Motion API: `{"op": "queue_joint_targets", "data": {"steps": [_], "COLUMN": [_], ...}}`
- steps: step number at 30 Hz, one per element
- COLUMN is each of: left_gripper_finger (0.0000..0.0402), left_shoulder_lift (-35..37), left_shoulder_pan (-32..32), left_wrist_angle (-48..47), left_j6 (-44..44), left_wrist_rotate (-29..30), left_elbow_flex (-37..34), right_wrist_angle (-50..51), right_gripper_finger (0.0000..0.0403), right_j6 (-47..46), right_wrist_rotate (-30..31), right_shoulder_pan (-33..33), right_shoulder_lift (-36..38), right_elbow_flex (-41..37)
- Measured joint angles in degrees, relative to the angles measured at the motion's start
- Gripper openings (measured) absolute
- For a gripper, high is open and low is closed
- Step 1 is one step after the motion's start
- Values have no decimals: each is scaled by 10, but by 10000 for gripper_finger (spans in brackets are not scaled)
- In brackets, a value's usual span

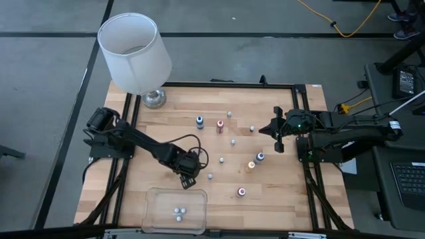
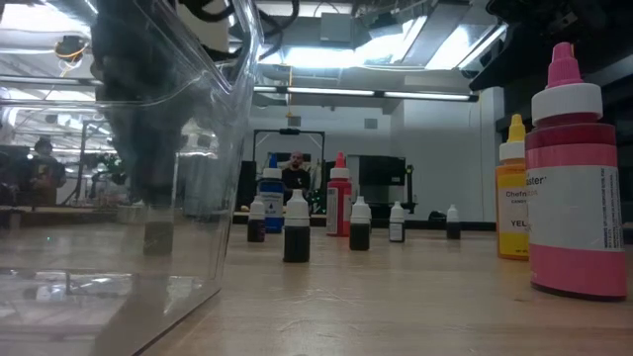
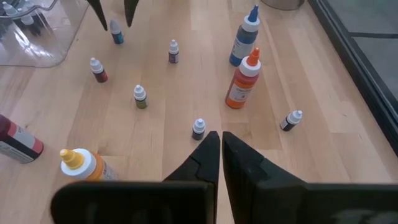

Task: Pick & Place food coloring
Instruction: Put the bottom small blue food coloring bottle into the bin

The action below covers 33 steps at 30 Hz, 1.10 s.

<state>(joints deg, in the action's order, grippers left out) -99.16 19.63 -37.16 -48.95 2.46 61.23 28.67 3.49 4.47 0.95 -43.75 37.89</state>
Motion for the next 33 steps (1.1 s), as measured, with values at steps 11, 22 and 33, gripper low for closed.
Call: {"op": "queue_joint_targets", "data": {"steps": [11, 22, 33], "left_gripper_finger": [162, 80, 79], "left_shoulder_lift": [-12, -11, -11], "left_shoulder_pan": [0, 0, 0], "left_wrist_angle": [2, 2, 2], "left_j6": [2, 7, 7], "left_wrist_rotate": [5, -3, -8], "left_elbow_flex": [0, 0, 0], "right_wrist_angle": [0, 0, 0], "right_gripper_finger": [23, 23, 23], "right_j6": [-2, -4, -4], "right_wrist_rotate": [0, 0, 0], "right_shoulder_pan": [0, 0, 0], "right_shoulder_lift": [0, 0, 0], "right_elbow_flex": [0, 0, 0]}}
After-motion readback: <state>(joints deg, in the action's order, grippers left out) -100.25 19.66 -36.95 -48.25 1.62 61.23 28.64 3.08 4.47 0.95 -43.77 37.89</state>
